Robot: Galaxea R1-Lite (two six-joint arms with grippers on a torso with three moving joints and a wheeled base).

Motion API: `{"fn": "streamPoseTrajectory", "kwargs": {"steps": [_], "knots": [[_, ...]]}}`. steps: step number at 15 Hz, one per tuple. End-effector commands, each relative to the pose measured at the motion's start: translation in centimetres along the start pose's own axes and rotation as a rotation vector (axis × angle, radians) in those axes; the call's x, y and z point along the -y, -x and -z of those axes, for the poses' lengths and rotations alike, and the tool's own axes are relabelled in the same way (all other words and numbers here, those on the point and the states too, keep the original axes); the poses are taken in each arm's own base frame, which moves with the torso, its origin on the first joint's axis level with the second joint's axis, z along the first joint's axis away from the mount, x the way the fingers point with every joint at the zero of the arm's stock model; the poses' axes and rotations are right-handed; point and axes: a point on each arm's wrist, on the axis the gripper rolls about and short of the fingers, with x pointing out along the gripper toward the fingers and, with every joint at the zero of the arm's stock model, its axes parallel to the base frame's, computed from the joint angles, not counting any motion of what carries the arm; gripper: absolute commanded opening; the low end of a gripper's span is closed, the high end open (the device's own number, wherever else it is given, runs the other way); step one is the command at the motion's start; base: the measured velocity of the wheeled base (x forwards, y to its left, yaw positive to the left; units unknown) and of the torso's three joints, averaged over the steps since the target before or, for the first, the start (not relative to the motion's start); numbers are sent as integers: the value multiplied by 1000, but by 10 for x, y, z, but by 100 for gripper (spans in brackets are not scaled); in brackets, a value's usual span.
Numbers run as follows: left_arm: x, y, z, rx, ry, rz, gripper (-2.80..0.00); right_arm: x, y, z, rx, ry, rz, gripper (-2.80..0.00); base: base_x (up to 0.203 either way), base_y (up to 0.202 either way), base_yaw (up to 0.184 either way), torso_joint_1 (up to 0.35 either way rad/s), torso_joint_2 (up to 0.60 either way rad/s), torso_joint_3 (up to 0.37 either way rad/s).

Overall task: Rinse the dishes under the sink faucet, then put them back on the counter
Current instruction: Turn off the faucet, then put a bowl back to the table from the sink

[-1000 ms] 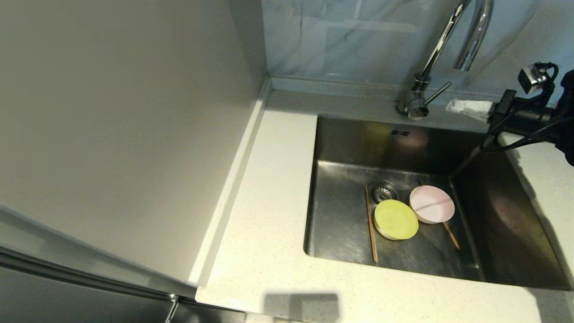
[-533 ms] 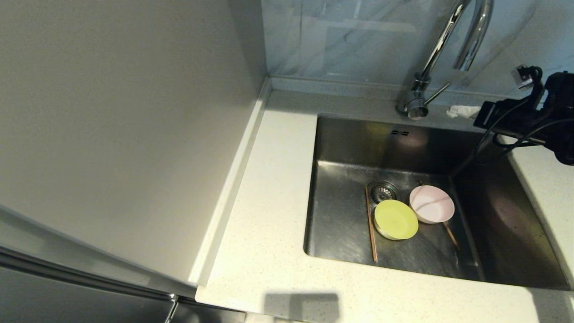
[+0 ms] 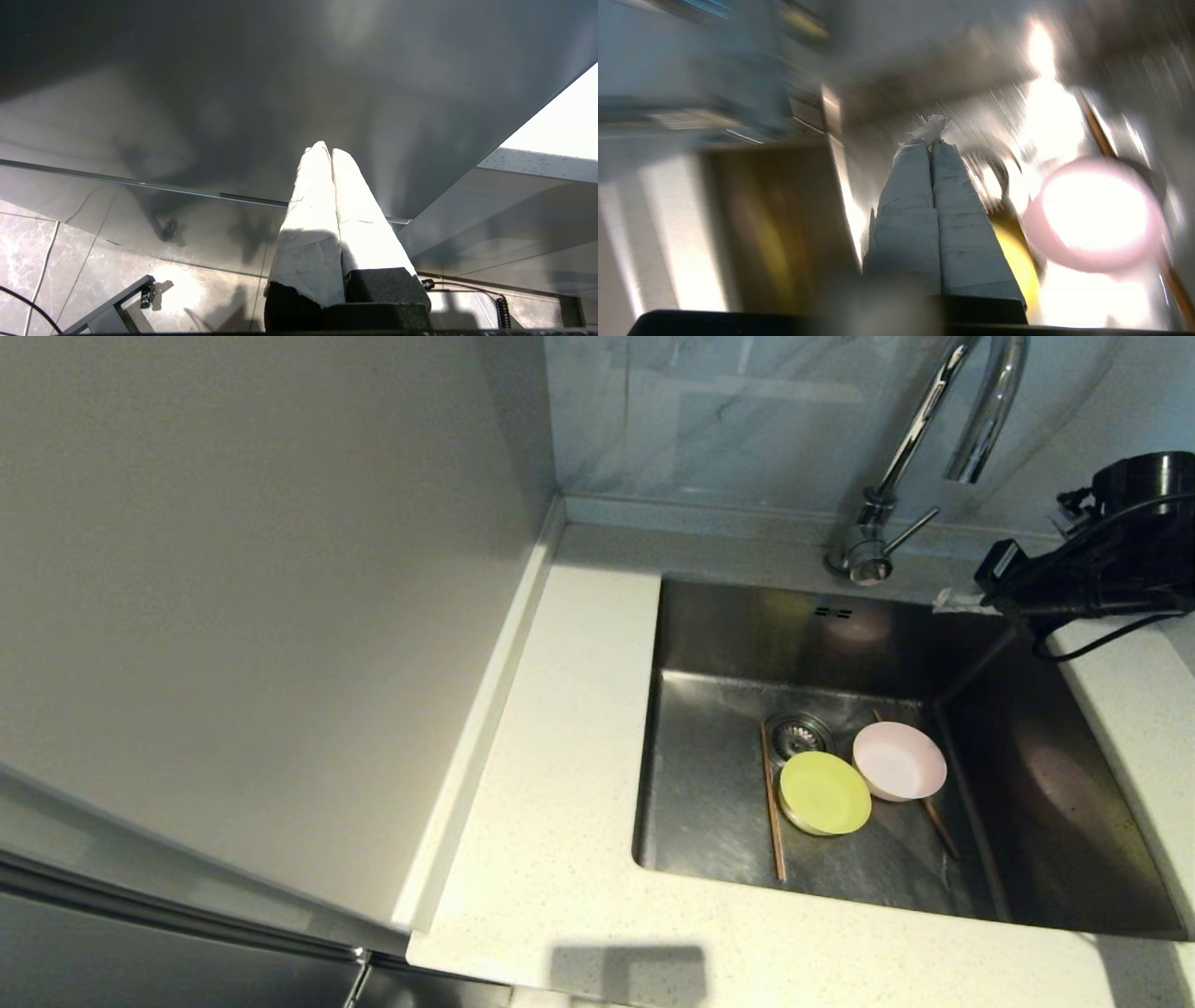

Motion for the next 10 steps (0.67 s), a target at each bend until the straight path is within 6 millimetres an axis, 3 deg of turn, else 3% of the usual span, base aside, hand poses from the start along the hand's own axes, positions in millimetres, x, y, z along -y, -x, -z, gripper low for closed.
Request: {"fn": "streamPoseTrajectory", "kwargs": {"steps": [1, 3, 10], "knots": [[0, 0, 0, 3, 1, -1, -280, 3, 1, 6, -50, -27, 48, -280, 0, 0, 0, 0, 0, 0], [0, 0, 0, 3, 1, -1, -280, -3, 10, 4, -51, -16, 20, -280, 0, 0, 0, 0, 0, 0], [0, 0, 0, 3, 1, -1, -280, -48, 53, -17, -4, 113, -383, -280, 0, 0, 0, 0, 0, 0]]}}
